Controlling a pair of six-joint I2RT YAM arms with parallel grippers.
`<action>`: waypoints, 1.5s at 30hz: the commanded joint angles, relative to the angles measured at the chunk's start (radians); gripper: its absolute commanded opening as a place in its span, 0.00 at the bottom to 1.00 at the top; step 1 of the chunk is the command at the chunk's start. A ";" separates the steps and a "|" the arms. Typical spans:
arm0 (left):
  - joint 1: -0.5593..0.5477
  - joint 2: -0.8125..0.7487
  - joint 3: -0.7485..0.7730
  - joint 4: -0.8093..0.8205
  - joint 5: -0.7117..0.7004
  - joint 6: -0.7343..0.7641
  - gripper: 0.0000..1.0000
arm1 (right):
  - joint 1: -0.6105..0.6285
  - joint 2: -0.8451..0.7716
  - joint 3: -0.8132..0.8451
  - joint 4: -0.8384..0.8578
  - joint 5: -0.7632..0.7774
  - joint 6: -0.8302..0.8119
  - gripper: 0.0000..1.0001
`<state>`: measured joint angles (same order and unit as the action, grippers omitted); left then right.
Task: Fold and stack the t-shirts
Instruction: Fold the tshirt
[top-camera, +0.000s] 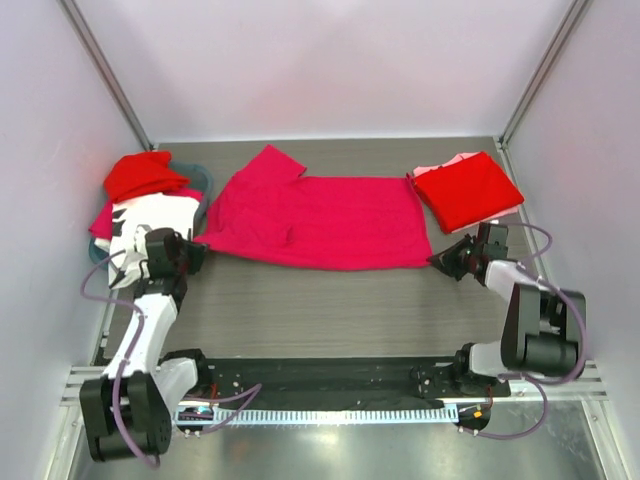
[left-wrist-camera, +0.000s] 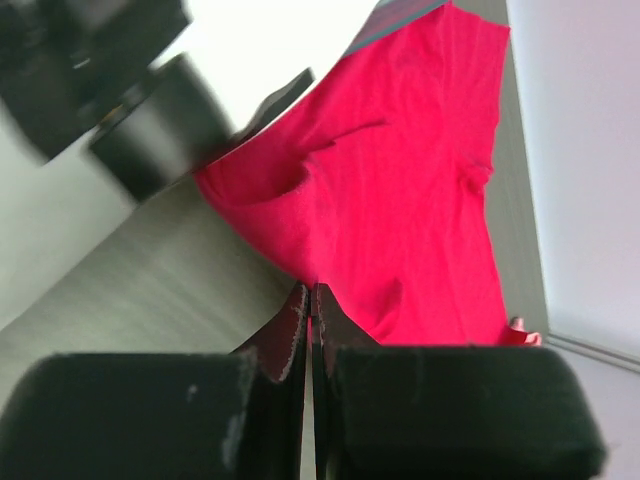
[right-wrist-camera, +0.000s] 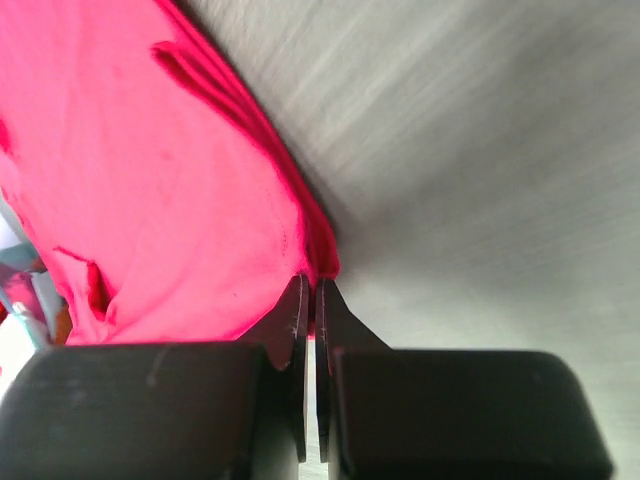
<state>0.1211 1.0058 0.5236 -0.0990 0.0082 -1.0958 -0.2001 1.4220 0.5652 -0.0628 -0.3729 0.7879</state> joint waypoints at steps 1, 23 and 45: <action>0.009 -0.090 -0.020 -0.115 -0.080 0.042 0.00 | -0.002 -0.129 -0.059 -0.011 0.078 -0.032 0.01; 0.008 -0.449 -0.140 -0.550 -0.129 0.020 0.64 | 0.011 -0.431 -0.136 -0.245 0.213 -0.061 0.45; -0.018 0.199 0.464 -0.248 0.131 0.271 0.84 | 0.247 0.084 0.435 -0.181 0.439 -0.208 0.66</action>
<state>0.1078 1.1053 0.9203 -0.4782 0.0738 -0.8482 0.0147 1.4338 0.9161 -0.3107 -0.0059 0.6056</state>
